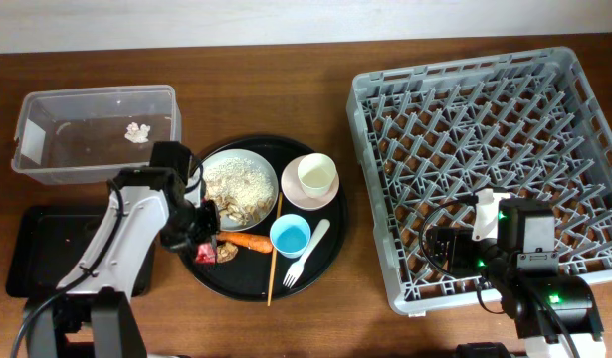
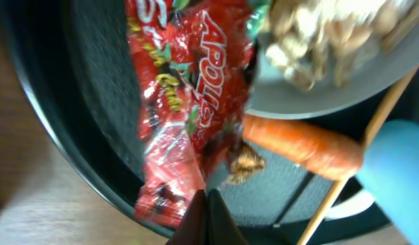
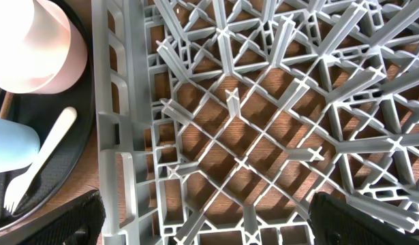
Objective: Sort waste into correct bins and load items into the dishwasher rack
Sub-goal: 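Move the wrapper with the left gripper into the clear bin and release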
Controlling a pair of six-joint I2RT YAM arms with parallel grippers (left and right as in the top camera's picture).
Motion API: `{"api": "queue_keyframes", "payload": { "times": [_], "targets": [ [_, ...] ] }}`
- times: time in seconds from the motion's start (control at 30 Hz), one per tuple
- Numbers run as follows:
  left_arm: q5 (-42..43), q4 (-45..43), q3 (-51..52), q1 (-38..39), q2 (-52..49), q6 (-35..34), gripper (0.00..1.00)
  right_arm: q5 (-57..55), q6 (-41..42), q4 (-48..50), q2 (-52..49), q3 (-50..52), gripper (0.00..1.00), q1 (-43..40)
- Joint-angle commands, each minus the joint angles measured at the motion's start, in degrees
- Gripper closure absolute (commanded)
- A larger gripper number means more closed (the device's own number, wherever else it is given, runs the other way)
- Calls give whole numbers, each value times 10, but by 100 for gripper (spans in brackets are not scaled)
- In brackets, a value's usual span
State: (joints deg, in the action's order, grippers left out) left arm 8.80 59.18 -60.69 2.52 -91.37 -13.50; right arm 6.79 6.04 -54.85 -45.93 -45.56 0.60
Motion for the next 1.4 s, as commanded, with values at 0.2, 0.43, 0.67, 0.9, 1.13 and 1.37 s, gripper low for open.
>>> {"api": "queue_keyframes", "payload": {
  "times": [0.2, 0.43, 0.67, 0.9, 1.13, 1.37],
  "targets": [
    [-145, -116, -115, -1, 23, 12, 100, 1, 4, 2, 1, -12, 1, 4],
    [-216, -289, -115, -36, 17, 11, 100, 1, 4, 2, 1, -12, 1, 4],
    [-219, -374, -115, -75, -33, 12, 62, 1, 4, 2, 1, -12, 1, 4],
    [-201, -345, -126, -74, -5, 59, 36, 1, 4, 2, 1, -12, 1, 4],
    [-9, -110, -126, -29, 74, 49, 60, 1, 4, 2, 1, -12, 1, 4],
    [0, 37, -72, 35, 71, -6, 44, 1, 4, 2, 1, -12, 1, 4]
  ]
}}
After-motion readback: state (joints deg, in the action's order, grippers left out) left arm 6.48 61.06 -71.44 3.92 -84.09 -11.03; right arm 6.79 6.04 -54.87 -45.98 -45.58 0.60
